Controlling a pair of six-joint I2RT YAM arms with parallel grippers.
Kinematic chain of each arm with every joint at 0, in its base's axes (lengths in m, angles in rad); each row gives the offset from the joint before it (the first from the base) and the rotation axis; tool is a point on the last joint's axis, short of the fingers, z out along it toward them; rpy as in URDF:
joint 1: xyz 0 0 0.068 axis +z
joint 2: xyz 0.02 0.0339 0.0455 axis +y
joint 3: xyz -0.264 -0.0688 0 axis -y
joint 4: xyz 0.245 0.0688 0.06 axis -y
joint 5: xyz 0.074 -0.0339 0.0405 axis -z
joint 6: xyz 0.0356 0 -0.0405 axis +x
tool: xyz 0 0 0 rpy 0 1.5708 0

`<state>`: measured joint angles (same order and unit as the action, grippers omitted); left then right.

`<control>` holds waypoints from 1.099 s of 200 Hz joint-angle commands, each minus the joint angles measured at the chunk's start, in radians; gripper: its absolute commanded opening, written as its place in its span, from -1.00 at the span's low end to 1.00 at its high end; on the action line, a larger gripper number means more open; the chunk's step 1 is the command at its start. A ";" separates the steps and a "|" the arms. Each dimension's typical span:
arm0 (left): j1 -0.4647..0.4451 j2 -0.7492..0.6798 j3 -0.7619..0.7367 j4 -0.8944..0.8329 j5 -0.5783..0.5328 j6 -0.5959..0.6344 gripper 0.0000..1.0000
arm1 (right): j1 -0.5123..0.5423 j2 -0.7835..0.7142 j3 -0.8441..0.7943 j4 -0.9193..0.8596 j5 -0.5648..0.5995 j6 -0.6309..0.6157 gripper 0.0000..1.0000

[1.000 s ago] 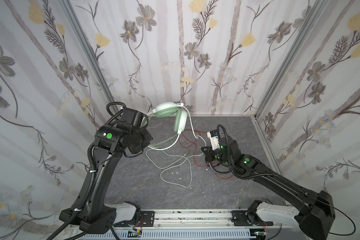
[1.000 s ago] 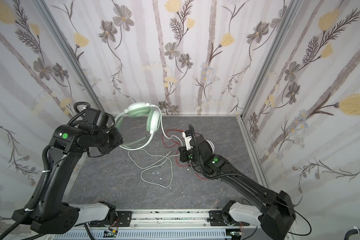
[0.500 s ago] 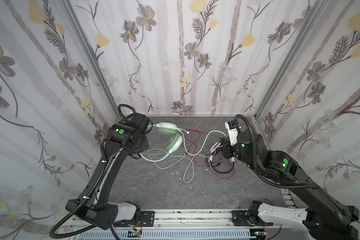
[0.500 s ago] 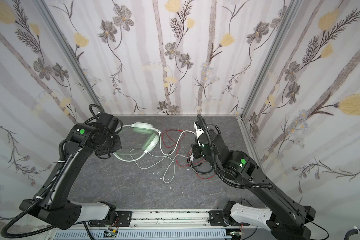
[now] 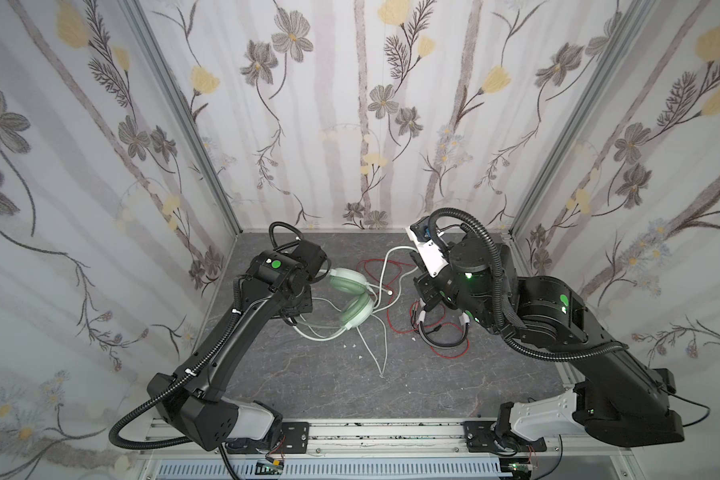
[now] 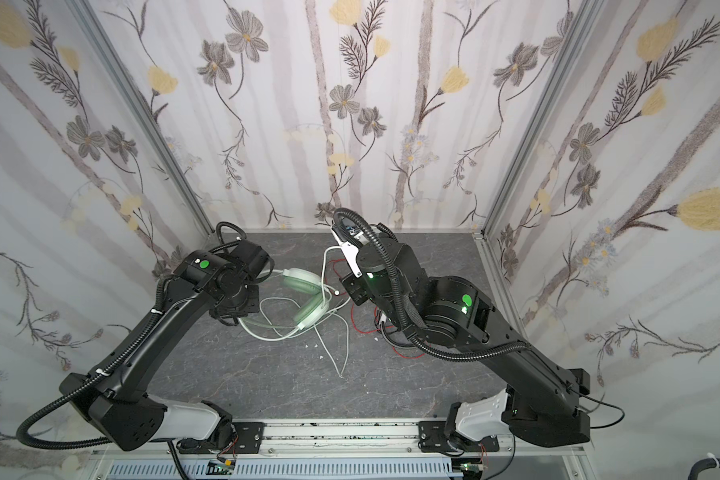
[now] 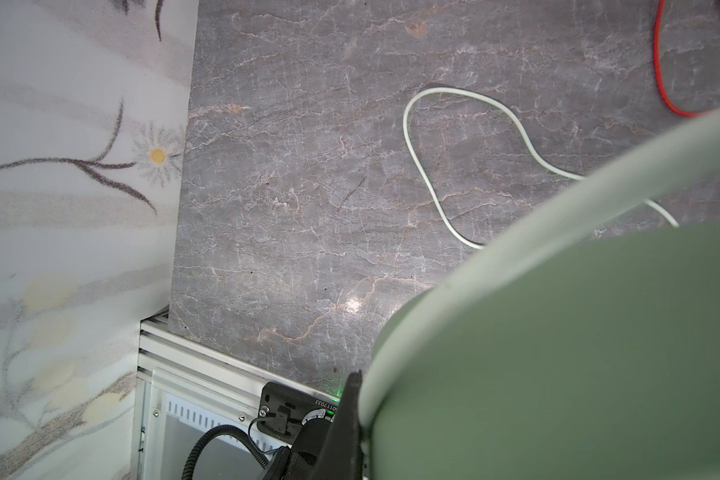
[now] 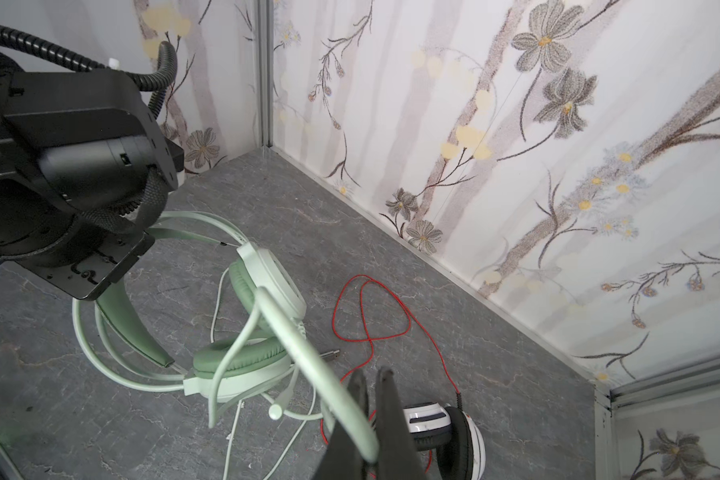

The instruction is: Wrap the headphones

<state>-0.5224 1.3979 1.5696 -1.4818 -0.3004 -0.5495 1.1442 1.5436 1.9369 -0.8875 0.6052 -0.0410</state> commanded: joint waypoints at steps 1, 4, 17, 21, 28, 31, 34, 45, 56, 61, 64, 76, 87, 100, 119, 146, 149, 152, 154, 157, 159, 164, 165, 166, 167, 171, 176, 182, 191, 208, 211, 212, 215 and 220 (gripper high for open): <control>-0.054 -0.011 0.003 0.059 0.037 0.042 -1.00 | -0.005 0.046 0.026 -0.009 0.093 -0.082 -1.00; -0.062 -0.014 0.001 0.068 0.053 0.051 -1.00 | -0.011 0.047 0.027 -0.011 0.103 -0.087 -1.00; -0.087 -0.037 -0.016 0.116 0.141 0.093 -1.00 | -0.047 0.100 0.034 -0.014 0.096 -0.095 -1.00; -0.094 -0.045 -0.022 0.128 0.160 0.097 -1.00 | -0.060 0.108 0.037 -0.014 0.080 -0.094 -1.00; -0.108 -0.057 -0.031 0.146 0.189 0.106 -1.00 | -0.077 0.117 0.044 -0.014 0.049 -0.092 -1.00; -0.113 -0.063 -0.036 0.154 0.200 0.108 -1.00 | -0.084 0.122 0.047 -0.013 0.035 -0.092 -1.00; -0.119 -0.068 -0.040 0.161 0.212 0.112 -1.00 | -0.094 0.127 0.050 -0.013 0.018 -0.090 -1.00; -0.140 -0.085 -0.054 0.185 0.245 0.123 -1.00 | -0.112 0.141 0.060 -0.011 -0.023 -0.084 -1.00; -0.163 -0.099 -0.065 0.208 0.279 0.134 -1.00 | -0.131 0.156 0.068 -0.010 -0.092 -0.077 -1.00; -0.172 -0.105 -0.068 0.218 0.293 0.139 -1.00 | -0.137 0.161 0.069 -0.009 -0.115 -0.074 -1.00; -0.178 -0.108 -0.069 0.222 0.299 0.142 -1.00 | -0.141 0.166 0.069 -0.009 -0.132 -0.071 -1.00; -0.200 -0.118 -0.069 0.236 0.315 0.147 -1.00 | -0.158 0.183 0.068 -0.009 -0.202 -0.054 -1.00; -0.214 -0.124 -0.065 0.241 0.319 0.151 -1.00 | -0.174 0.198 0.069 -0.010 -0.261 -0.033 -1.00; -0.224 -0.129 -0.060 0.247 0.323 0.153 -1.00 | -0.197 0.216 0.068 -0.013 -0.343 -0.013 -1.00; -0.229 -0.134 -0.055 0.253 0.329 0.151 -1.00 | -0.227 0.233 0.063 -0.014 -0.429 0.016 -1.00; -0.231 -0.134 -0.057 0.260 0.336 0.155 -1.00 | -0.274 0.252 0.033 -0.018 -0.532 0.053 -1.00; -0.231 -0.135 -0.057 0.261 0.337 0.155 -1.00 | -0.279 0.253 0.027 -0.017 -0.541 0.056 -1.00; -0.231 -0.134 -0.057 0.259 0.336 0.155 -1.00 | -0.284 0.253 0.022 -0.016 -0.549 0.061 -1.00; -0.231 -0.151 -0.057 0.258 0.336 0.156 -1.00 | -0.290 0.253 0.015 -0.016 -0.558 0.066 -1.00; -0.229 -0.158 -0.057 0.259 0.336 0.157 -1.00 | -0.293 0.253 0.011 -0.016 -0.562 0.068 -1.00; -0.230 -0.159 -0.056 0.257 0.336 0.157 -1.00 | -0.296 0.252 0.007 -0.015 -0.568 0.070 -1.00; -0.229 -0.160 -0.056 0.257 0.336 0.156 -1.00 | -0.304 0.250 -0.005 -0.012 -0.581 0.079 -1.00; -0.230 -0.160 -0.056 0.256 0.336 0.156 -1.00 | -0.306 0.250 -0.007 -0.012 -0.584 0.080 -1.00; -0.230 -0.160 -0.056 0.256 0.336 0.156 -1.00 | -0.308 0.249 -0.008 -0.012 -0.586 0.082 -1.00; -0.230 -0.160 -0.056 0.255 0.336 0.156 -1.00 | -0.308 0.249 -0.012 -0.010 -0.587 0.083 -1.00; -0.231 -0.161 -0.055 0.255 0.337 0.156 -1.00 | -0.308 0.246 -0.023 -0.005 -0.597 0.089 -1.00; -0.230 -0.163 -0.054 0.254 0.337 0.155 -1.00 | -0.308 0.241 -0.037 0.002 -0.605 0.096 -1.00; -0.231 -0.165 -0.053 0.252 0.339 0.155 -1.00 | -0.344 0.236 -0.057 0.012 -0.620 0.105 -1.00; -0.231 -0.166 -0.051 0.254 0.348 0.155 -1.00 | -0.362 0.228 -0.089 0.026 -0.648 0.118 -1.00; -0.230 -0.171 -0.048 0.262 0.367 0.155 -1.00 | -0.399 0.218 -0.147 0.046 -0.696 0.143 -1.00; -0.230 -0.171 -0.047 0.263 0.371 0.156 -1.00 | -0.406 0.216 -0.162 0.051 -0.701 0.148 -1.00; -0.231 -0.171 -0.047 0.264 0.373 0.156 -1.00 | -0.407 0.214 -0.167 0.053 -0.703 0.150 -1.00; -0.231 -0.172 -0.046 0.266 0.378 0.157 -1.00 | -0.415 0.210 -0.181 0.058 -0.709 0.155 -1.00; -0.231 -0.172 -0.046 0.270 0.388 0.158 -1.00 | -0.427 0.207 -0.202 0.068 -0.721 0.163 -1.00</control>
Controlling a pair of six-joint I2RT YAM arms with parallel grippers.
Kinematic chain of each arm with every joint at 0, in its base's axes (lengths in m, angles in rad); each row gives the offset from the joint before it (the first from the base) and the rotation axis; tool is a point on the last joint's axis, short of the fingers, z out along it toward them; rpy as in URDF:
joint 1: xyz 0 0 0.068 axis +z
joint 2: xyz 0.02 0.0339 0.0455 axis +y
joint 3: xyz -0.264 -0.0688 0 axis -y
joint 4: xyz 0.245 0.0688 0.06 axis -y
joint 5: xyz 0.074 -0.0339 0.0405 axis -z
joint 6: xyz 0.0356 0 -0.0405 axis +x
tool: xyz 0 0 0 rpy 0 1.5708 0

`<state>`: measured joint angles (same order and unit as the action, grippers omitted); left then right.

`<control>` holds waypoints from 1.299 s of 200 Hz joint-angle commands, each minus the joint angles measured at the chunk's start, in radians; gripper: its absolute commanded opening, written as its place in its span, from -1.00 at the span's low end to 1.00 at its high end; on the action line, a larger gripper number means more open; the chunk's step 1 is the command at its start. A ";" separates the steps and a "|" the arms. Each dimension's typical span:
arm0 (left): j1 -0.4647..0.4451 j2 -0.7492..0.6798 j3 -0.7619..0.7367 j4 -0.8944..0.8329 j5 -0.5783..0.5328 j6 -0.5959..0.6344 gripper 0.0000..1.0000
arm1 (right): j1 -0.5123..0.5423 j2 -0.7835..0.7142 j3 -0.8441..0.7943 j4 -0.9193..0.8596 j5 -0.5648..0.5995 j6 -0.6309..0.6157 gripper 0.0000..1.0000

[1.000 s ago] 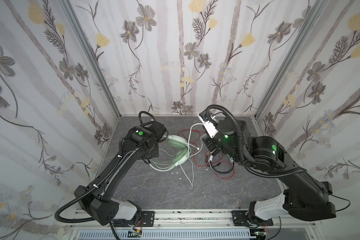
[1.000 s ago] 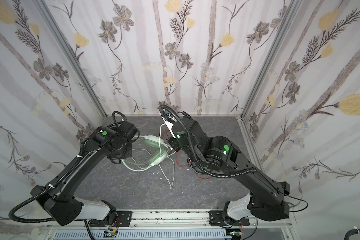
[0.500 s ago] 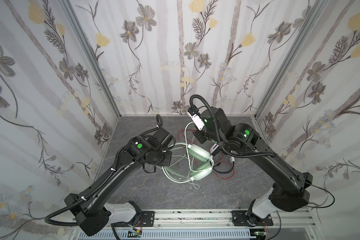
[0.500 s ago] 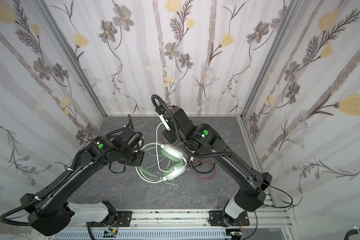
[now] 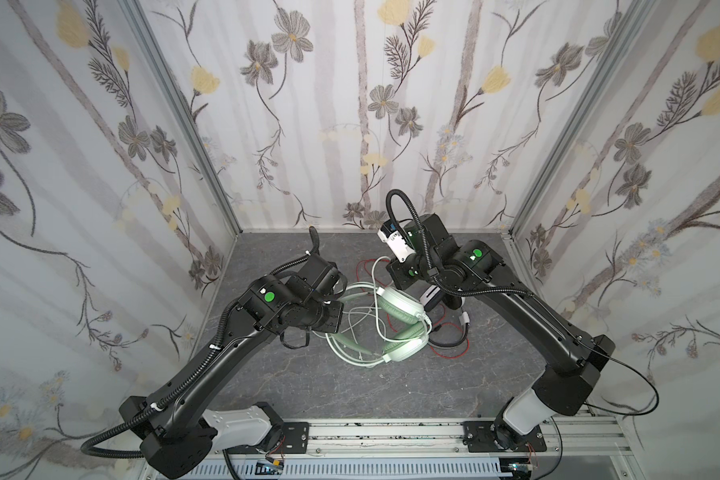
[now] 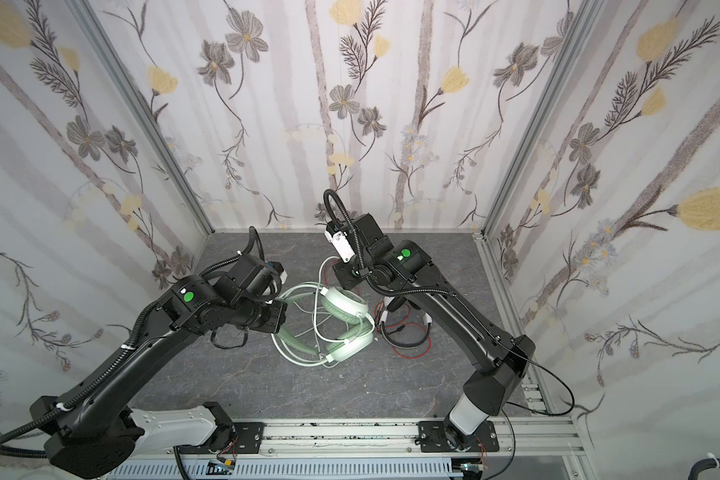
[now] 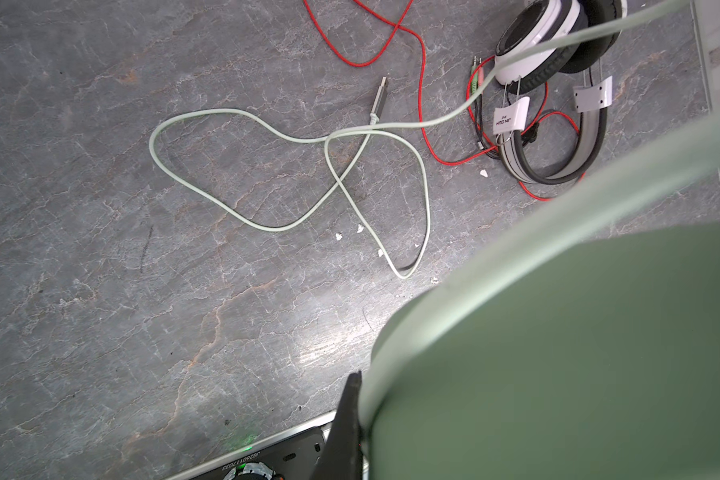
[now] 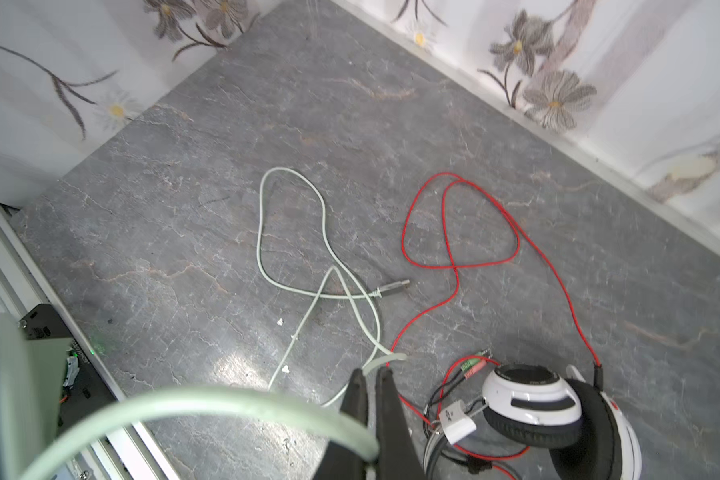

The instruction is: Wrap the headphones

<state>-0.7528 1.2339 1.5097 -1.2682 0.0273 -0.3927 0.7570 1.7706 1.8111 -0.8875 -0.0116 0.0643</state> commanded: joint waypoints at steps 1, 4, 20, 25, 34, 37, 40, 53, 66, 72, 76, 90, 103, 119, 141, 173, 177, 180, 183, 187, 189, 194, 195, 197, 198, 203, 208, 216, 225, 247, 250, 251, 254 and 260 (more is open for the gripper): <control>0.000 -0.008 0.014 0.057 0.064 0.001 -1.00 | -0.042 -0.021 -0.079 0.070 -0.107 0.059 -1.00; 0.000 -0.008 0.015 0.060 0.069 0.002 -1.00 | -0.050 -0.024 -0.093 0.076 -0.114 0.063 -1.00; 0.000 -0.013 0.017 0.074 0.096 0.002 -1.00 | -0.087 -0.042 -0.157 0.109 -0.140 0.086 -1.00; 0.000 -0.014 0.017 0.079 0.107 0.002 -1.00 | -0.097 -0.047 -0.177 0.118 -0.147 0.092 -1.00; 0.000 -0.018 0.018 0.092 0.132 0.005 -1.00 | -0.113 -0.052 -0.209 0.131 -0.159 0.098 -1.00; -0.001 -0.020 0.018 0.096 0.141 0.005 -1.00 | -0.118 -0.055 -0.218 0.133 -0.163 0.099 -1.00; -0.001 -0.022 0.018 0.102 0.152 0.006 -1.00 | -0.123 -0.057 -0.228 0.137 -0.167 0.100 -1.00; 0.000 -0.028 0.019 0.126 0.198 0.008 -1.00 | -0.135 -0.061 -0.265 0.146 -0.174 0.102 -1.00; -0.001 -0.034 0.024 0.150 0.236 0.006 -1.00 | -0.142 -0.067 -0.300 0.163 -0.173 0.106 -1.00; 0.000 -0.036 0.026 0.159 0.249 0.005 -1.00 | -0.146 -0.071 -0.317 0.171 -0.174 0.111 -1.00; 0.000 -0.038 0.028 0.163 0.254 0.003 -1.00 | -0.147 -0.075 -0.330 0.177 -0.175 0.115 -1.00; 0.000 -0.046 0.036 0.177 0.264 -0.004 -1.00 | -0.158 -0.085 -0.370 0.199 -0.183 0.128 -1.00; 0.000 -0.050 0.045 0.184 0.252 -0.020 -1.00 | -0.166 -0.094 -0.400 0.218 -0.206 0.133 -0.97; 0.004 -0.041 0.069 0.161 0.208 -0.044 -1.00 | -0.171 -0.114 -0.432 0.247 -0.250 0.133 -0.68; 0.027 -0.001 0.131 0.089 0.148 -0.077 -1.00 | -0.185 -0.166 -0.489 0.314 -0.304 0.151 -0.11; 0.104 0.022 0.218 0.023 0.137 -0.117 -1.00 | -0.220 -0.265 -0.602 0.415 -0.367 0.191 0.60; 0.114 0.042 0.232 0.015 0.138 -0.119 -1.00 | -0.222 -0.275 -0.618 0.423 -0.368 0.192 0.62; 0.121 0.050 0.245 0.008 0.140 -0.120 -1.00 | -0.223 -0.283 -0.631 0.431 -0.369 0.192 0.63; 0.127 0.055 0.259 0.002 0.139 -0.121 -1.00 | -0.224 -0.292 -0.647 0.440 -0.369 0.193 0.64; 0.138 0.064 0.279 -0.012 0.136 -0.122 -1.00 | -0.223 -0.304 -0.669 0.455 -0.371 0.196 0.65; 0.142 0.069 0.288 -0.022 0.135 -0.123 -1.00 | -0.223 -0.310 -0.682 0.463 -0.372 0.198 0.65; 0.153 0.081 0.315 -0.043 0.130 -0.124 -1.00 | -0.223 -0.327 -0.713 0.487 -0.380 0.204 0.68; 0.155 0.084 0.323 -0.048 0.129 -0.123 -1.00 | -0.223 -0.330 -0.719 0.493 -0.383 0.207 0.69; 0.158 0.090 0.335 -0.058 0.126 -0.124 -1.00 | -0.224 -0.339 -0.734 0.505 -0.386 0.211 0.70; 0.161 0.093 0.340 -0.064 0.124 -0.124 -1.00 | -0.225 -0.342 -0.742 0.509 -0.388 0.213 0.70; 0.171 0.109 0.372 -0.090 0.115 -0.124 -1.00 | -0.223 -0.363 -0.778 0.546 -0.398 0.227 0.71; 0.180 0.123 0.405 -0.117 0.106 -0.125 -1.00 | -0.223 -0.384 -0.816 0.584 -0.409 0.245 0.72; 0.195 0.151 0.459 -0.159 0.091 -0.126 -1.00 | -0.224 -0.412 -0.876 0.648 -0.425 0.282 0.75; 0.208 0.179 0.517 -0.196 0.077 -0.126 -1.00 | -0.223 -0.432 -0.939 0.724 -0.439 0.337 0.76; 0.231 0.221 0.625 -0.223 0.082 -0.124 -1.00 | -0.221 -0.431 -1.038 0.868 -0.472 0.469 0.75; 0.235 0.224 0.635 -0.220 0.090 -0.123 -1.00 | -0.219 -0.428 -1.047 0.883 -0.474 0.485 0.75; 0.236 0.225 0.638 -0.220 0.092 -0.123 -1.00 | -0.219 -0.425 -1.050 0.887 -0.474 0.489 0.75; 0.241 0.230 0.650 -0.218 0.101 -0.125 -1.00 | -0.218 -0.423 -1.054 0.900 -0.473 0.503 0.75; 0.248 0.240 0.675 -0.217 0.122 -0.128 -1.00 | -0.214 -0.417 -1.084 0.924 -0.467 0.528 0.75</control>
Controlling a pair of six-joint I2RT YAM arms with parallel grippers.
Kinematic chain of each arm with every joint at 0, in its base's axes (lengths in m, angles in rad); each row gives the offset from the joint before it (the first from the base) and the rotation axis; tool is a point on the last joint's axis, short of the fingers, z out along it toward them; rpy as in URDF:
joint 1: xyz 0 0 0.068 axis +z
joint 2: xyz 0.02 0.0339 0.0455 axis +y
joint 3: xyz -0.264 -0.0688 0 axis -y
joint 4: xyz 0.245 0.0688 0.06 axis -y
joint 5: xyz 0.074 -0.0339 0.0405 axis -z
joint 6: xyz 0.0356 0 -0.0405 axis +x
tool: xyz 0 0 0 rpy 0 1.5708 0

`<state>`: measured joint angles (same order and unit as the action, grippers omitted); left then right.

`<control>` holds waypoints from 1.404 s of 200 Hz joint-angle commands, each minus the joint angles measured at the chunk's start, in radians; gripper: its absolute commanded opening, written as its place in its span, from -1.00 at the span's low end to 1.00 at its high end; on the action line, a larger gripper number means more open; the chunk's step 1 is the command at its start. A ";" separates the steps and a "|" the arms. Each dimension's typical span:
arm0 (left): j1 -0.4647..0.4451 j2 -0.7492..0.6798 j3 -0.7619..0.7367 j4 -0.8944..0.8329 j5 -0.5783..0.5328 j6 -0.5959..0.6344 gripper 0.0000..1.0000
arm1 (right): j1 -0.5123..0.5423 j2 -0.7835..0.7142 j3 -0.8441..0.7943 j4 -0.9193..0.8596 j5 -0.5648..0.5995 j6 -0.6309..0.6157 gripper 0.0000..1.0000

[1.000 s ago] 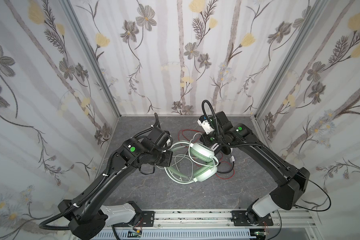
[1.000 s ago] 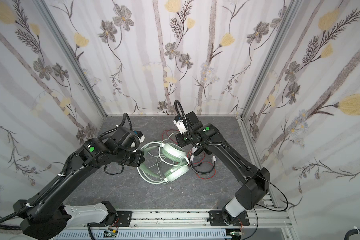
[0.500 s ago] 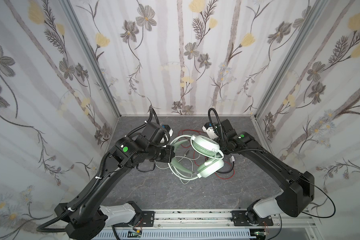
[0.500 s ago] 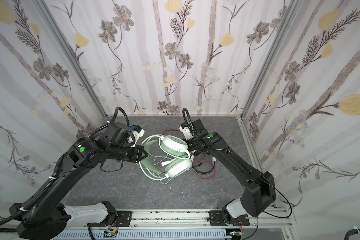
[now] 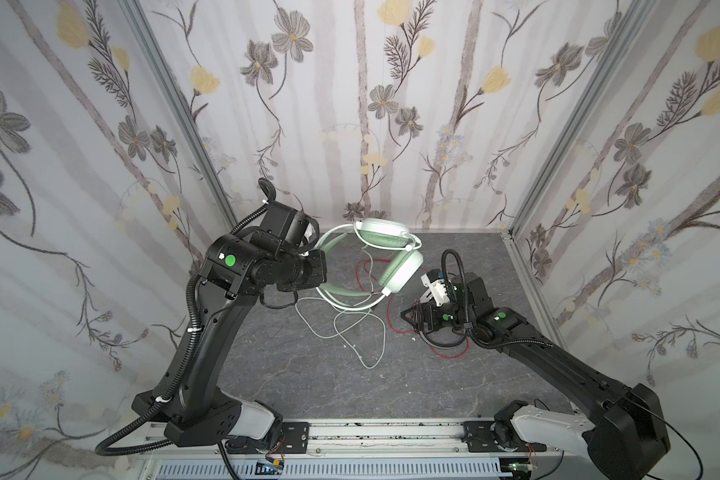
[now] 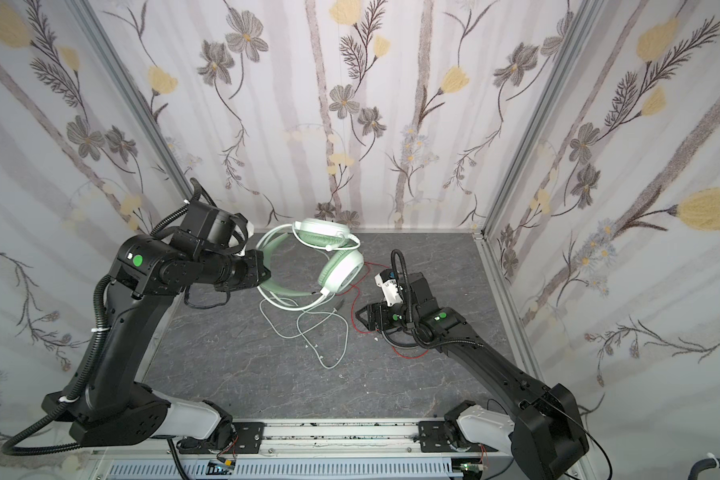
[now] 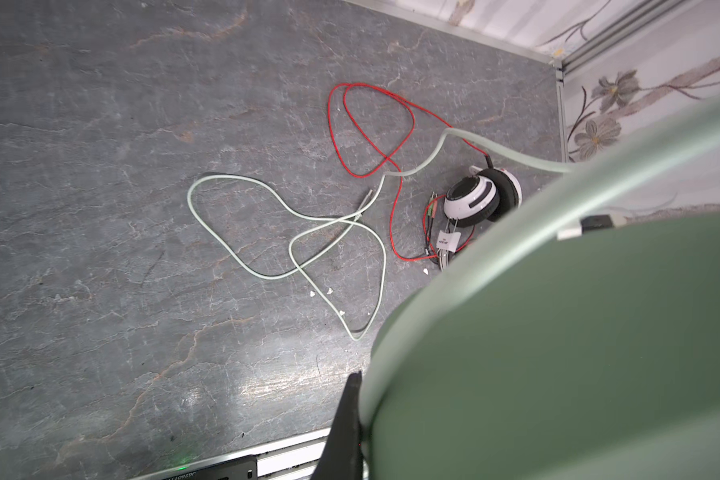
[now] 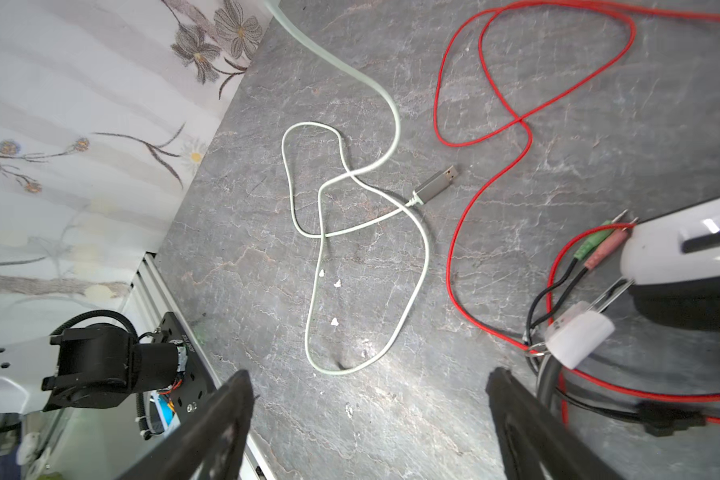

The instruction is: Wrap the headphones

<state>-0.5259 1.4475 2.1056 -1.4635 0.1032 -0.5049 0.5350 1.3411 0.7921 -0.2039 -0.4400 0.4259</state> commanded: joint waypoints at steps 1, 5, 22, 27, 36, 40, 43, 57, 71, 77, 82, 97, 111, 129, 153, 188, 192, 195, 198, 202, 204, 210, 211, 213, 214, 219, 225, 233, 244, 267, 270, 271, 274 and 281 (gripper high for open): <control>0.022 0.029 0.084 -0.021 0.050 -0.015 -1.00 | 0.009 0.014 -0.069 0.243 -0.036 0.171 0.75; 0.028 0.038 0.102 -0.023 0.064 -0.017 -1.00 | 0.012 0.019 -0.080 0.260 -0.034 0.185 0.75; 0.046 0.079 0.194 -0.036 0.119 -0.023 -1.00 | 0.033 0.035 -0.113 0.332 -0.009 0.241 0.75; 0.049 0.091 0.221 -0.040 0.132 -0.024 -1.00 | 0.035 0.041 -0.117 0.342 -0.004 0.253 0.75; 0.057 0.109 0.262 -0.046 0.154 -0.024 -1.00 | 0.044 0.062 -0.126 0.381 -0.007 0.281 0.76; 0.060 0.115 0.276 -0.047 0.162 -0.026 -1.00 | 0.048 0.073 -0.128 0.400 -0.013 0.291 0.75; 0.062 0.118 0.285 -0.047 0.169 -0.028 -1.00 | 0.050 0.078 -0.129 0.407 -0.015 0.294 0.75; 0.079 0.127 0.314 -0.038 0.198 -0.041 -1.00 | 0.073 0.110 -0.134 0.472 -0.016 0.326 0.75; 0.100 0.128 0.323 -0.018 0.236 -0.055 -1.00 | 0.094 0.134 -0.135 0.526 -0.009 0.344 0.75; 0.110 0.127 0.323 -0.008 0.251 -0.061 -1.00 | 0.105 0.147 -0.133 0.564 -0.018 0.355 0.74; 0.116 0.126 0.324 0.001 0.264 -0.067 -1.00 | 0.114 0.159 -0.132 0.594 -0.026 0.363 0.73; 0.134 0.126 0.324 0.020 0.298 -0.080 -1.00 | 0.141 0.199 -0.119 0.683 -0.064 0.383 0.70; 0.147 0.126 0.326 0.031 0.323 -0.090 -1.00 | 0.169 0.248 -0.075 0.728 -0.091 0.384 0.70; 0.158 0.123 0.327 0.044 0.344 -0.098 -1.00 | 0.191 0.359 0.015 0.734 -0.102 0.379 0.67; 0.170 0.114 0.327 0.059 0.357 -0.098 -1.00 | 0.213 0.488 0.089 0.838 -0.121 0.424 0.62; 0.173 0.097 0.294 0.086 0.361 -0.093 -1.00 | 0.264 0.668 0.259 0.867 -0.136 0.402 0.60; 0.173 0.094 0.287 0.091 0.363 -0.094 -1.00 | 0.268 0.681 0.276 0.856 -0.132 0.397 0.60; 0.173 0.091 0.282 0.095 0.364 -0.095 -1.00 | 0.274 0.700 0.301 0.841 -0.125 0.389 0.60; 0.174 0.089 0.276 0.099 0.366 -0.095 -1.00 | 0.277 0.708 0.313 0.830 -0.122 0.385 0.60; 0.174 0.087 0.272 0.103 0.367 -0.096 -1.00 | 0.282 0.724 0.335 0.816 -0.114 0.379 0.60; 0.174 0.086 0.270 0.104 0.367 -0.096 -1.00 | 0.284 0.733 0.347 0.809 -0.110 0.376 0.61; 0.174 0.083 0.265 0.108 0.369 -0.096 -1.00 | 0.286 0.758 0.378 0.791 -0.097 0.374 0.61; 0.174 0.083 0.265 0.109 0.369 -0.096 -1.00 | 0.287 0.764 0.383 0.789 -0.095 0.375 0.61; 0.174 0.083 0.264 0.109 0.369 -0.096 -1.00 | 0.287 0.772 0.391 0.786 -0.093 0.378 0.61; 0.175 0.082 0.263 0.109 0.370 -0.096 -1.00 | 0.287 0.776 0.397 0.784 -0.092 0.379 0.62; 0.175 0.080 0.261 0.111 0.371 -0.095 -1.00 | 0.287 0.801 0.419 0.785 -0.090 0.390 0.62; 0.175 0.079 0.261 0.112 0.371 -0.094 -1.00 | 0.287 0.832 0.447 0.794 -0.095 0.411 0.60; 0.176 0.079 0.260 0.112 0.369 -0.091 -1.00 | 0.287 0.857 0.470 0.802 -0.095 0.429 0.59; 0.180 0.079 0.260 0.111 0.368 -0.089 -1.00 | 0.287 0.883 0.492 0.819 -0.093 0.447 0.55; 0.186 0.076 0.260 0.107 0.371 -0.088 -1.00 | 0.286 0.886 0.494 0.828 -0.070 0.454 0.46; 0.186 0.077 0.260 0.107 0.372 -0.088 -1.00 | 0.287 0.885 0.494 0.827 -0.069 0.454 0.41; 0.186 0.076 0.259 0.107 0.372 -0.088 -1.00 | 0.287 0.886 0.494 0.827 -0.069 0.454 0.39; 0.186 0.076 0.259 0.107 0.371 -0.088 -1.00 | 0.287 0.886 0.494 0.828 -0.070 0.453 0.33; 0.188 0.075 0.259 0.106 0.371 -0.086 -1.00 | 0.287 0.886 0.495 0.831 -0.075 0.453 0.15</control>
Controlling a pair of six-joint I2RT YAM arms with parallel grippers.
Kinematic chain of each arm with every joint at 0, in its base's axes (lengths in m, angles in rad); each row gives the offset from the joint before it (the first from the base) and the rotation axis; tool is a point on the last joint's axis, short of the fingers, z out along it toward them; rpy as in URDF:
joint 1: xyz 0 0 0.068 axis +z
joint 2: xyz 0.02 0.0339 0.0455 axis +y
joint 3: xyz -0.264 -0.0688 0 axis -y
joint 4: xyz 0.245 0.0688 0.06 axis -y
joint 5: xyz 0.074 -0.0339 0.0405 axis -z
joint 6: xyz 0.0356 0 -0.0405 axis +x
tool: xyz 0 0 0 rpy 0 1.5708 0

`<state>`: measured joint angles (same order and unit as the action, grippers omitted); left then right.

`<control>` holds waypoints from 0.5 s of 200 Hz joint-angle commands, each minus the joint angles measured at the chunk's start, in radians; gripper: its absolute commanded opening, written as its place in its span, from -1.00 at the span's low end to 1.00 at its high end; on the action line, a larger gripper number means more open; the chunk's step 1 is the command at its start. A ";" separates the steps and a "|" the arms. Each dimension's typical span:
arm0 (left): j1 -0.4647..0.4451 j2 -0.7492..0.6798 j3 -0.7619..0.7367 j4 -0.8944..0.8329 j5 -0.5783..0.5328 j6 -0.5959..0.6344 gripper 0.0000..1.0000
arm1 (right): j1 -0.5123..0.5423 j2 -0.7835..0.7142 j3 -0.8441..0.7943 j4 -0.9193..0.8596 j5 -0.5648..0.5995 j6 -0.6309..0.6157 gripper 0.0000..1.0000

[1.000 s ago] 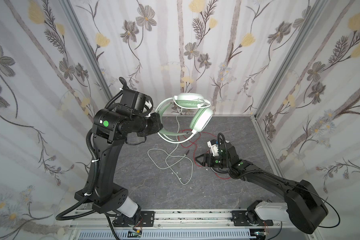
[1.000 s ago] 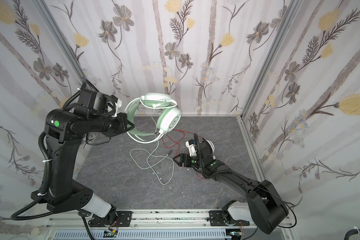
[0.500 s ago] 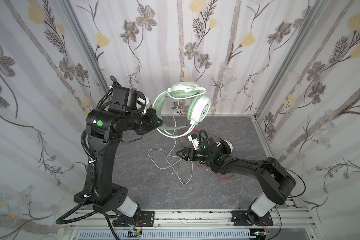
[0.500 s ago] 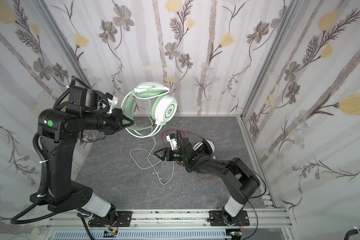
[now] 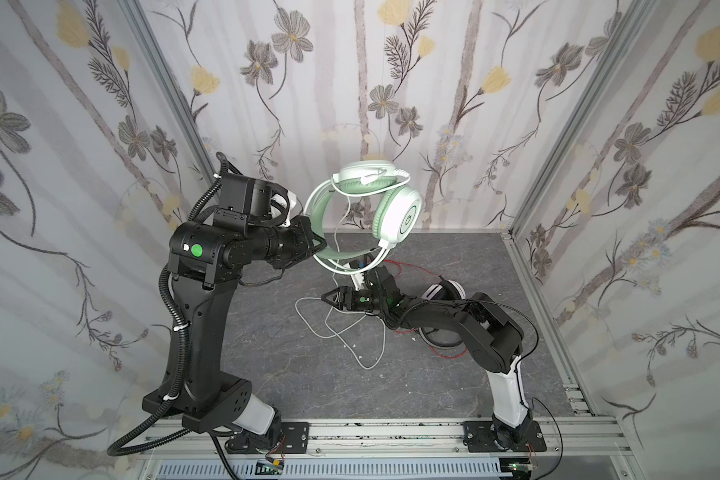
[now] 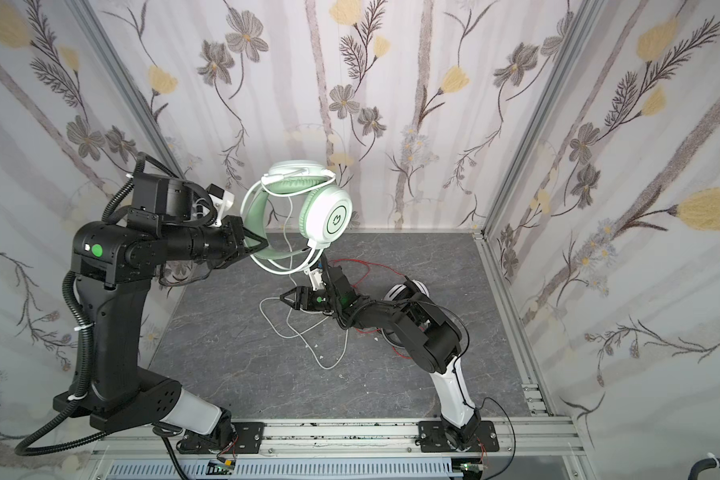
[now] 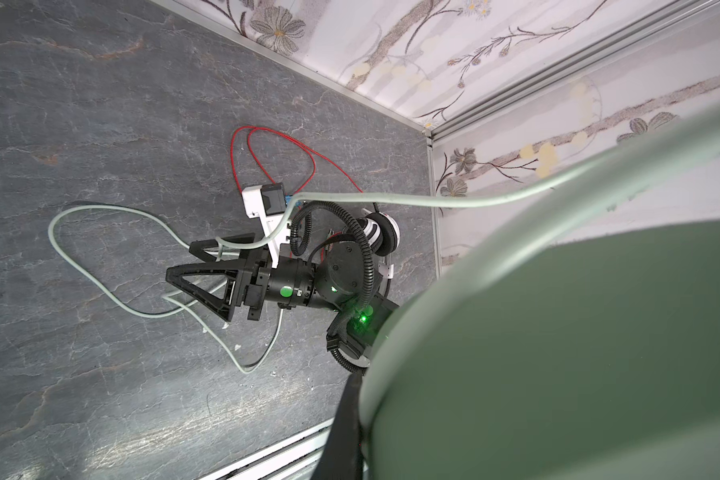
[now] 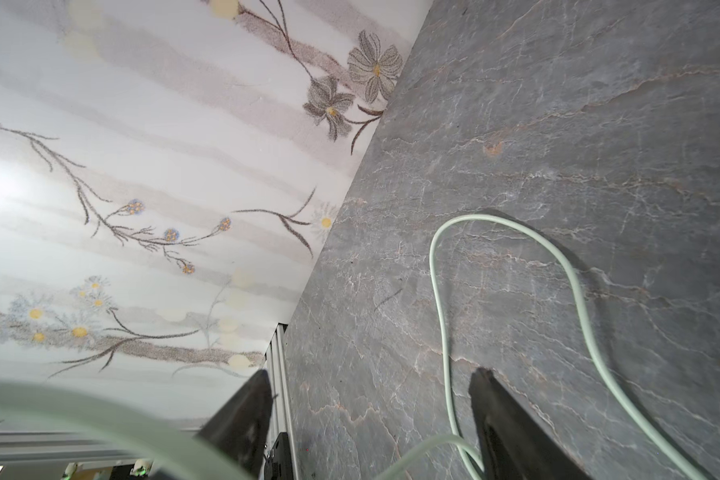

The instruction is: Wrap the headphones

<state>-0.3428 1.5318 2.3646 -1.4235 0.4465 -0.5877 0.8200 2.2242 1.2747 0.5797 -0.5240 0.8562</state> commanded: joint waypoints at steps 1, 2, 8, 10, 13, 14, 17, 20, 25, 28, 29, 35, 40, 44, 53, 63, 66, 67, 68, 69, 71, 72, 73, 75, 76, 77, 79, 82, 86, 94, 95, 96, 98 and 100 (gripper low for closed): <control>0.005 -0.010 0.000 0.066 0.027 -0.003 -1.00 | 0.002 0.003 0.011 0.048 0.008 0.023 0.13; 0.004 -0.010 0.001 0.066 0.027 -0.003 -1.00 | 0.002 0.003 0.012 0.048 0.008 0.023 0.11; 0.006 -0.010 0.000 0.065 0.026 -0.003 -1.00 | 0.002 0.003 0.008 0.050 0.004 0.024 -0.05; 0.007 -0.010 0.000 0.065 0.026 -0.003 -1.00 | 0.002 0.002 0.007 0.051 0.003 0.025 -0.11; 0.009 -0.010 0.000 0.064 0.026 -0.003 -1.00 | 0.002 0.000 0.004 0.053 0.001 0.027 -0.21; 0.009 -0.010 0.001 0.064 0.025 -0.003 -1.00 | 0.002 -0.001 0.002 0.054 0.001 0.027 -0.24; 0.011 -0.010 0.001 0.064 0.025 -0.004 -1.00 | 0.001 -0.003 -0.003 0.056 0.001 0.029 -0.33; 0.011 -0.009 0.001 0.063 0.023 -0.006 -1.00 | 0.002 -0.006 -0.008 0.058 0.001 0.031 -0.40; 0.015 -0.010 0.001 0.061 0.020 -0.006 -1.00 | 0.002 -0.014 -0.023 0.066 0.002 0.035 -0.49; 0.016 -0.010 0.001 0.060 0.017 -0.007 -1.00 | 0.002 -0.019 -0.033 0.071 0.001 0.037 -0.56; 0.017 -0.010 0.000 0.060 0.016 -0.007 -1.00 | 0.025 -0.024 -0.040 0.074 0.002 0.039 -0.60; 0.019 -0.009 0.001 0.056 0.011 -0.010 -1.00 | 0.036 -0.036 -0.062 0.080 0.002 0.043 -0.76; 0.023 -0.010 0.001 0.052 0.001 -0.011 -1.00 | 0.041 -0.052 -0.085 0.081 0.005 0.048 -0.93; 0.026 -0.010 0.001 0.049 -0.008 -0.014 -1.00 | 0.044 -0.068 -0.106 0.077 0.009 0.051 -1.00; 0.031 -0.011 -0.001 0.037 -0.036 -0.014 -1.00 | 0.054 -0.113 -0.154 0.057 0.014 0.051 -1.00; 0.037 -0.013 -0.009 0.026 -0.068 -0.009 -1.00 | 0.066 -0.183 -0.210 0.005 0.025 0.021 -1.00; 0.039 -0.014 -0.014 0.024 -0.076 -0.008 -1.00 | 0.070 -0.208 -0.225 -0.026 0.034 0.007 -1.00; 0.040 -0.015 -0.016 0.023 -0.079 -0.007 -1.00 | 0.072 -0.217 -0.231 -0.036 0.038 0.002 -1.00; 0.039 -0.016 -0.018 0.023 -0.082 -0.006 -1.00 | 0.073 -0.224 -0.234 -0.047 0.041 -0.004 -1.00; 0.041 -0.017 -0.022 0.022 -0.084 -0.005 -1.00 | 0.074 -0.235 -0.238 -0.064 0.045 -0.012 -1.00; 0.041 -0.018 -0.026 0.022 -0.090 -0.006 -1.00 | 0.077 -0.250 -0.244 -0.092 0.053 -0.025 -1.00; 0.042 -0.018 -0.029 0.022 -0.093 -0.004 -1.00 | 0.079 -0.259 -0.247 -0.106 0.057 -0.031 -1.00; 0.043 -0.018 -0.033 0.021 -0.096 -0.004 -1.00 | 0.080 -0.267 -0.248 -0.126 0.063 -0.040 -1.00; 0.043 -0.020 -0.040 0.021 -0.101 -0.002 -1.00 | 0.084 -0.286 -0.252 -0.159 0.072 -0.055 -1.00; 0.044 -0.021 -0.042 0.021 -0.104 -0.002 -1.00 | 0.085 -0.293 -0.253 -0.174 0.076 -0.062 -1.00; 0.045 -0.021 -0.047 0.021 -0.106 -0.001 -1.00 | 0.086 -0.301 -0.254 -0.195 0.081 -0.071 -1.00; 0.044 -0.022 -0.054 0.021 -0.113 0.001 -1.00 | 0.090 -0.319 -0.255 -0.228 0.088 -0.089 -1.00; 0.045 -0.023 -0.067 0.022 -0.121 0.004 -1.00 | 0.094 -0.342 -0.255 -0.283 0.101 -0.114 -1.00; 0.046 -0.025 -0.086 0.024 -0.131 0.005 -1.00 | 0.101 -0.374 -0.253 -0.355 0.119 -0.150 -1.00; 0.046 -0.025 -0.122 0.031 -0.144 0.010 -1.00 | 0.115 -0.435 -0.249 -0.492 0.163 -0.216 -1.00; 0.046 -0.025 -0.128 0.032 -0.146 0.011 -1.00 | 0.117 -0.443 -0.249 -0.508 0.170 -0.222 -1.00; 0.046 -0.025 -0.132 0.033 -0.147 0.011 -1.00 | 0.119 -0.450 -0.249 -0.522 0.175 -0.232 -1.00; 0.047 -0.024 -0.142 0.035 -0.151 0.011 -1.00 | 0.123 -0.466 -0.248 -0.552 0.186 -0.245 -1.00; 0.046 -0.024 -0.149 0.037 -0.154 0.011 -1.00 | 0.126 -0.481 -0.249 -0.579 0.197 -0.257 -1.00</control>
<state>-0.2993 1.5105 2.2890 -1.4242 0.3588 -0.5869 0.9115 1.8969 1.0275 0.3786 -0.4572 0.8055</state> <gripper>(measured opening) 0.070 0.064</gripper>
